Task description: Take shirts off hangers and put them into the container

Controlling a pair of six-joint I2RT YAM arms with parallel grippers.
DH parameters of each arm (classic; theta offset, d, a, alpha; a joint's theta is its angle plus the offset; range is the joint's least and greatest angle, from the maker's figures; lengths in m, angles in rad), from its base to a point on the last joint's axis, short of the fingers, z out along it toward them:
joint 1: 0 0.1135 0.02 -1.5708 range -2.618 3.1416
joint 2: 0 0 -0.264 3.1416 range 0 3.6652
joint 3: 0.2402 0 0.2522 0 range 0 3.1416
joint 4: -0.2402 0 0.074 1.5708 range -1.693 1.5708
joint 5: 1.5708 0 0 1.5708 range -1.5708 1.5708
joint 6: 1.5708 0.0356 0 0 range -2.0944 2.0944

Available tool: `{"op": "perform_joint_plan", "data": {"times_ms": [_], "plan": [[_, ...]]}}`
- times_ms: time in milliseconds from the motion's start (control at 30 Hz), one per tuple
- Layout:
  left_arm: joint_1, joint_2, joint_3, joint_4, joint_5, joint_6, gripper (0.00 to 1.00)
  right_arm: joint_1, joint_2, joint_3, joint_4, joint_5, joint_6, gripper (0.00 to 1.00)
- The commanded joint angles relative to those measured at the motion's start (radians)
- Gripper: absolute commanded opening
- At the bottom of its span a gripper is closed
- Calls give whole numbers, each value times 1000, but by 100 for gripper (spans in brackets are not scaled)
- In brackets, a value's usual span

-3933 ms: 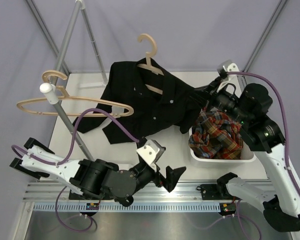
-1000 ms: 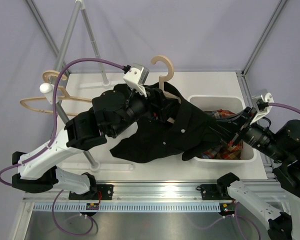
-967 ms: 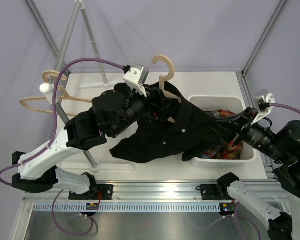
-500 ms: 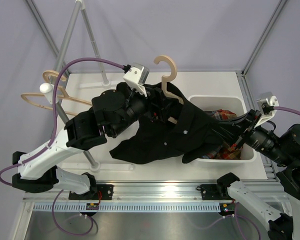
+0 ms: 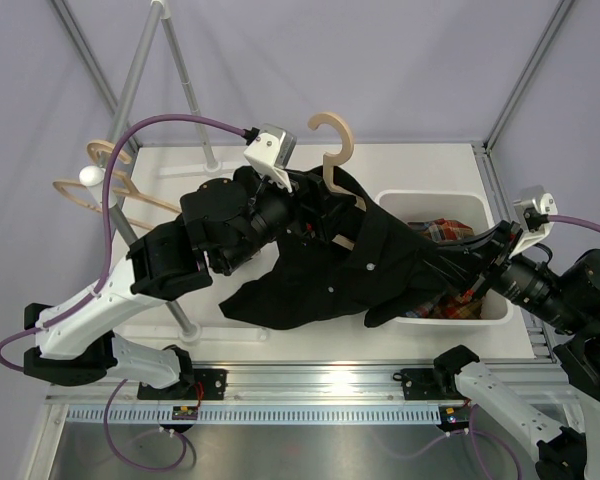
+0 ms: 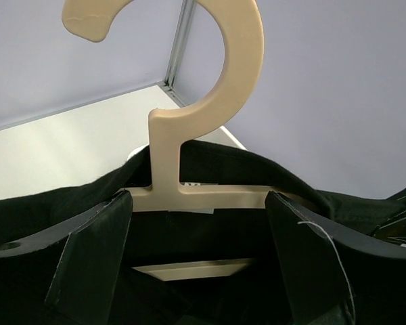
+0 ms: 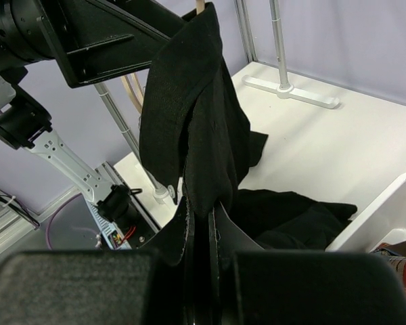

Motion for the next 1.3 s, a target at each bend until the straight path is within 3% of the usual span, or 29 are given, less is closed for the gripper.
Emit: {"op": "perform_joint_plan", "data": {"times_ms": [0,500,600,633,833,933,967,1167,1267], "plan": [[3,1,30,49,-19,21,84,2,-19,15,61,-84,6,0],[3,12,37,41,-36,34,82,2,-31,5,50,-88,-5,0],[3,2,12,57,-29,31,68,2,-28,3,50,-81,-9,0],[3,1,9,57,-29,31,57,2,-25,3,44,-79,-11,0],[3,-11,-3,52,-52,33,35,2,-34,-4,51,-79,-8,0],[3,-11,-8,58,-49,34,14,2,-35,-4,51,-76,-6,0],[3,-10,-10,61,-48,34,3,2,-34,-3,50,-76,-9,0],[3,-25,-35,78,-48,45,0,2,-12,0,33,-81,-32,0],[3,-45,-52,100,-62,51,0,2,-8,-3,-13,-73,-66,85]]}}
